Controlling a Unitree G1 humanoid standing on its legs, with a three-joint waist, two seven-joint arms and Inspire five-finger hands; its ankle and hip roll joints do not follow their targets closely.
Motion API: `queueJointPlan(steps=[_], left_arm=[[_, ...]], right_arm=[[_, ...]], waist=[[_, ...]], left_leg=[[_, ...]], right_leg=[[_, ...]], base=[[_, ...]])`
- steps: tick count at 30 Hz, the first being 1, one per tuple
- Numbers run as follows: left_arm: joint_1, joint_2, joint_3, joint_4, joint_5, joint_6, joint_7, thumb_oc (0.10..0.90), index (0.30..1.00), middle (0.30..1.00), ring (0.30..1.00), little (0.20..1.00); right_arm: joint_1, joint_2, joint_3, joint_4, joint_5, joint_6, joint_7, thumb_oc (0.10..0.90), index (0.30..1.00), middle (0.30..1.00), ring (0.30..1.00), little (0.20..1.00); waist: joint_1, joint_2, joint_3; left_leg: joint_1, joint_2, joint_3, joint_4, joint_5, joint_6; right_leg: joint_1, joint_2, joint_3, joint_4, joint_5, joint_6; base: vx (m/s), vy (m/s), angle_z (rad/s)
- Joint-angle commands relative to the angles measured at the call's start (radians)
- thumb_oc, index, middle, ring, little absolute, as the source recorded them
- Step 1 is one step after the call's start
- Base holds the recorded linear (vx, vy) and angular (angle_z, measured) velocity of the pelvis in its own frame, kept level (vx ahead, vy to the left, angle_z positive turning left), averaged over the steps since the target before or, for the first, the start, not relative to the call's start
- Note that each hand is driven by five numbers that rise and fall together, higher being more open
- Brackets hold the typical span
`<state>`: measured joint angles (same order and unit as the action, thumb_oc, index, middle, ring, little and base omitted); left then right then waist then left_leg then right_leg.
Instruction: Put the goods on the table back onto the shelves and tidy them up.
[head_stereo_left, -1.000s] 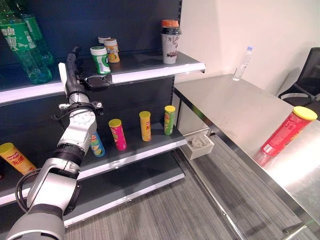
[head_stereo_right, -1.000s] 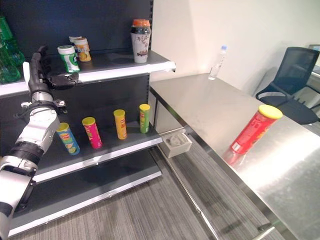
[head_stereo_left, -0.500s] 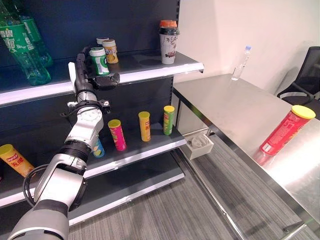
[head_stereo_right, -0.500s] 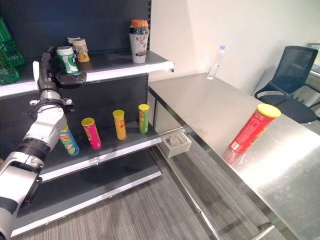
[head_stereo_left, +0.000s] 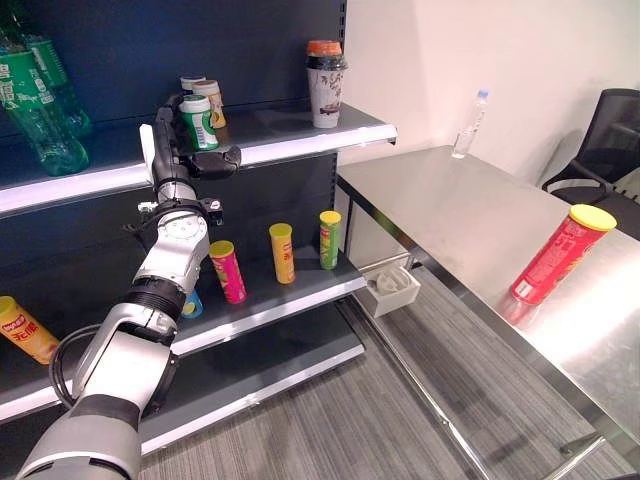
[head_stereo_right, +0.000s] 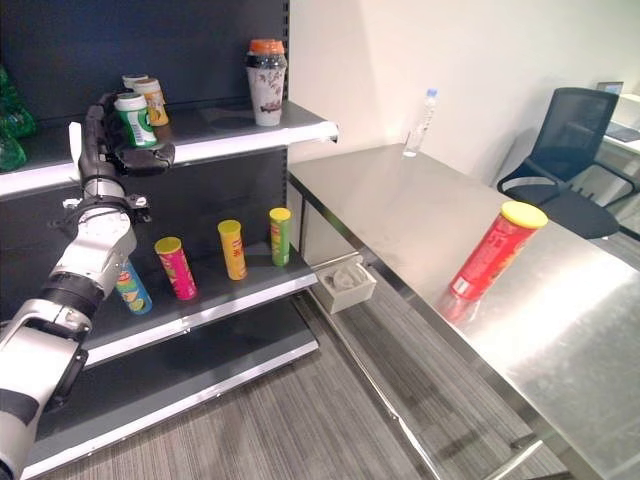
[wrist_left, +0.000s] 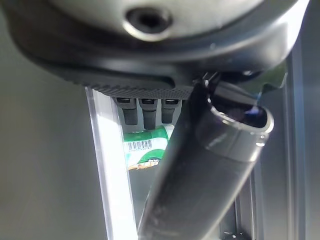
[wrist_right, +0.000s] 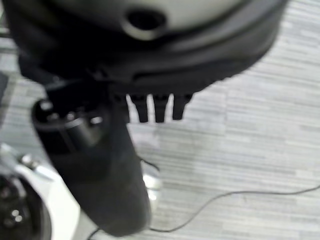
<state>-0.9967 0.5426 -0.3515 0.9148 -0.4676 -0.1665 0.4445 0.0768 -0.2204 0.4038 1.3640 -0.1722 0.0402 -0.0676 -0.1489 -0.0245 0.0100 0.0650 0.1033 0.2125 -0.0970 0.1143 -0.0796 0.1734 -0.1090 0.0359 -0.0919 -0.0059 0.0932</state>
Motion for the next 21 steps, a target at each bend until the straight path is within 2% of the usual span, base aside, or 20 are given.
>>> queueJointPlan(steps=[1,21], left_arm=[[-0.277,-0.037,-0.017,0.111,0.025,-0.022,-0.055,0.8,0.9,0.9,0.9,0.9],[-0.255,-0.015,-0.013,0.117,0.057,-0.014,-0.048,0.8,0.9,0.9,0.9,0.9]], right_arm=[[-0.078,-0.087,0.019,0.06,0.026,0.002,-0.004,0.8,0.9,0.9,0.9,0.9],[-0.073,-0.088,0.018,0.041,0.045,-0.013,0.002,0.8,0.9,0.9,0.9,0.9]], waist=[[-0.018,0.104,0.004],[-0.021,0.103,-0.002]], left_leg=[[0.057,0.075,-0.019,0.01,-0.054,-0.068],[0.059,0.081,-0.011,0.01,-0.054,-0.07]], right_leg=[[-0.083,0.035,-0.016,0.092,-0.051,0.044],[-0.088,0.04,-0.01,0.095,-0.051,0.043]], base=[[0.01,-0.006,-0.04],[0.0,-0.001,-0.02]])
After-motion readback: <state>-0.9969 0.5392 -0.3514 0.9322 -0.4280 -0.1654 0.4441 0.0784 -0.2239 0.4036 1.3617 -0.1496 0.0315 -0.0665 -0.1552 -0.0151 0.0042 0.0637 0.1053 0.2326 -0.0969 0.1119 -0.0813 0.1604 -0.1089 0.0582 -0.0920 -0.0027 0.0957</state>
